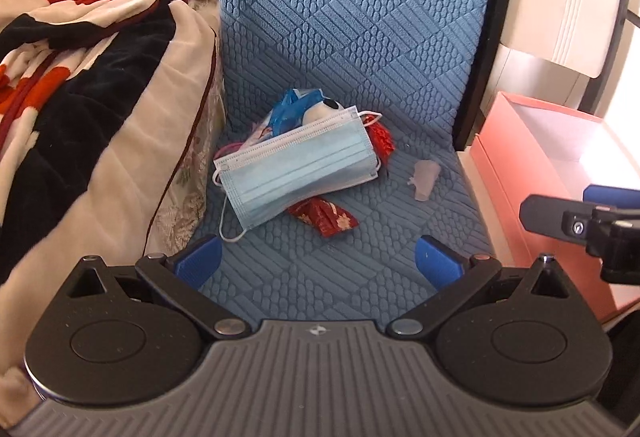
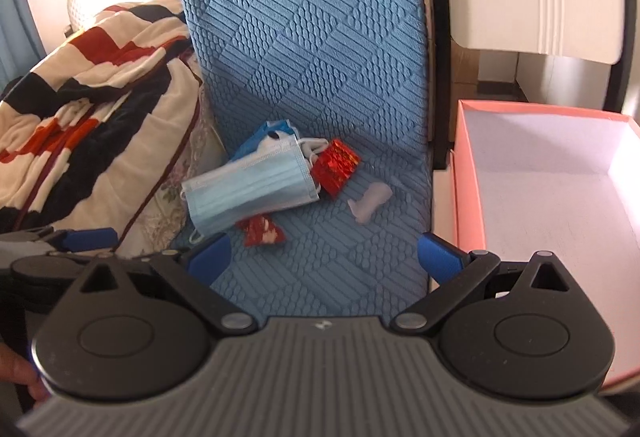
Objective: Organize soft objects
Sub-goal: 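Reach the left gripper to the blue face mask and grasp its edge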
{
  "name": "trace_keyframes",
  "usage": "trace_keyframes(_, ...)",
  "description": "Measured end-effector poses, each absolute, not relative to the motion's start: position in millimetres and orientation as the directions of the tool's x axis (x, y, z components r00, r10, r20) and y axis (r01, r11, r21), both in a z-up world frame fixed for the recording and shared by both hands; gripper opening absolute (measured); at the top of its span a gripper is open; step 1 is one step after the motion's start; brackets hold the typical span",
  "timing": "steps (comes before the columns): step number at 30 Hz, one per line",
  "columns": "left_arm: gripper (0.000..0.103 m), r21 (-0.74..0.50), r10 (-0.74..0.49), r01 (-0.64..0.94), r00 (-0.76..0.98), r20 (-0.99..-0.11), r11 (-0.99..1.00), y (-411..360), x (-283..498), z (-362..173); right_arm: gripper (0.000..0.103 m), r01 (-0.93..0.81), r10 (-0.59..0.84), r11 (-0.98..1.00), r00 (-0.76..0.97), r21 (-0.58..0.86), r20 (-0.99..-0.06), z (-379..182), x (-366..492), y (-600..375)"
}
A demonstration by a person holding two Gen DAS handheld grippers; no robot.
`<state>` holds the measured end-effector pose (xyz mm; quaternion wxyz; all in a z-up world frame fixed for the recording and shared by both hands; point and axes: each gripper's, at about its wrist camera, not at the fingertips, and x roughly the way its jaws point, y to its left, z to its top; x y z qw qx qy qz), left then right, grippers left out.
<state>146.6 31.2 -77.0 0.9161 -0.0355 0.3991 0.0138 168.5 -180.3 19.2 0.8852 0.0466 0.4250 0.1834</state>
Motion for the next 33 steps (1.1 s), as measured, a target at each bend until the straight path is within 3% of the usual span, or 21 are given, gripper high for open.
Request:
trace_keyframes(13,0.103,0.009,0.034,-0.038,0.709,-0.704,0.999,60,201,-82,0.101,-0.203,0.315,0.949,0.549,0.242,-0.774,-20,223,-157)
trace_keyframes(15,0.102,0.066,0.075,-0.04,0.713,-0.697,0.997,59,210,-86,0.101,-0.195,0.311,0.95,0.546,0.243,-0.778,-27,228,-153)
trace_keyframes(20,0.095,0.122,0.097,-0.013,0.692,-0.715,0.992,52,233,-109,0.074,-0.136,0.318,0.947,0.536,0.292,-0.782,-48,246,-149)
trace_keyframes(23,0.091,0.168,0.104,0.026,0.691,-0.715,0.985,43,246,-122,0.073,-0.098,0.317,0.945,0.504,0.311,-0.803,-67,258,-147)
trace_keyframes(26,0.086,0.185,0.083,0.077,0.687,-0.722,0.98,37,257,-133,0.062,-0.069,0.295,0.952,0.478,0.3,-0.827,-85,270,-144)
trace_keyframes(28,0.075,0.195,0.072,0.108,0.675,-0.734,0.975,33,265,-142,0.06,-0.049,0.271,0.958,0.462,0.281,-0.844,-97,280,-143)
trace_keyframes(33,0.07,0.241,0.097,0.137,0.648,-0.755,0.961,27,275,-165,0.059,-0.008,0.258,0.959,0.448,0.284,-0.856,-112,300,-146)
